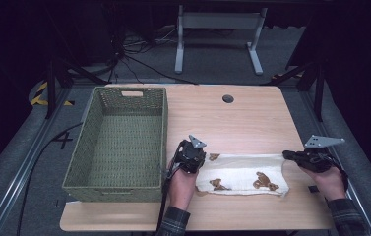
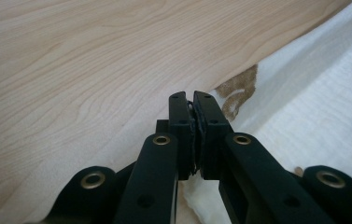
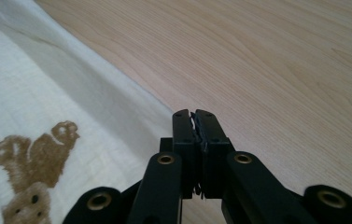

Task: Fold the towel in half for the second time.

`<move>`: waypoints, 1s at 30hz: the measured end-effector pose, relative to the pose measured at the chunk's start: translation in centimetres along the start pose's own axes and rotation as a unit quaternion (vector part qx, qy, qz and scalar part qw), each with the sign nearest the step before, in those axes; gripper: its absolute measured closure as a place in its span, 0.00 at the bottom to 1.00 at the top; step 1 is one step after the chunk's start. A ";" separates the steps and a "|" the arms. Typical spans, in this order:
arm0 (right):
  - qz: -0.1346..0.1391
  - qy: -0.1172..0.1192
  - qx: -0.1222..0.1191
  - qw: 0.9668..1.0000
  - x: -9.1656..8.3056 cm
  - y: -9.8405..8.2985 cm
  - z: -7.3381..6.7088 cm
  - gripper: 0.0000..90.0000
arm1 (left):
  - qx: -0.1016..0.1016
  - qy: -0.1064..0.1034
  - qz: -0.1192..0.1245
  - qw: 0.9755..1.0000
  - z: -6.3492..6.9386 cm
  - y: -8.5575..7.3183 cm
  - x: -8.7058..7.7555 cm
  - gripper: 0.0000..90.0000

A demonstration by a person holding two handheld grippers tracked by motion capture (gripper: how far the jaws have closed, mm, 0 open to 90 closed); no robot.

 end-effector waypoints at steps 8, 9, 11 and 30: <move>0.008 0.010 -0.012 1.000 -1.8 -0.5 -1.1 0.97 | 0.001 -0.006 0.004 1.000 0.8 -1.1 -0.8 0.96; 0.008 0.010 -0.011 1.000 -2.0 -0.6 -1.2 0.97 | 0.000 -0.006 0.003 1.000 0.9 -1.3 -0.9 0.96; 0.008 0.010 -0.016 1.000 -2.3 -0.7 -1.5 0.97 | 0.003 -0.005 0.002 1.000 1.1 -1.5 -0.8 0.96; 0.017 0.040 -0.033 0.999 -5.0 -2.6 -3.8 0.97 | 0.020 0.003 0.001 1.000 3.8 -3.8 -2.8 0.96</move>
Point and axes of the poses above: each handheld gripper's, and its own axes: x roughly forward along the jaws, y roughly out of its top, z roughly to its right, the point moved 3 cm from there along x, roughly forward along the jaws, and after that the axes turned 13 degrees about -y, right-handed, at the moved point
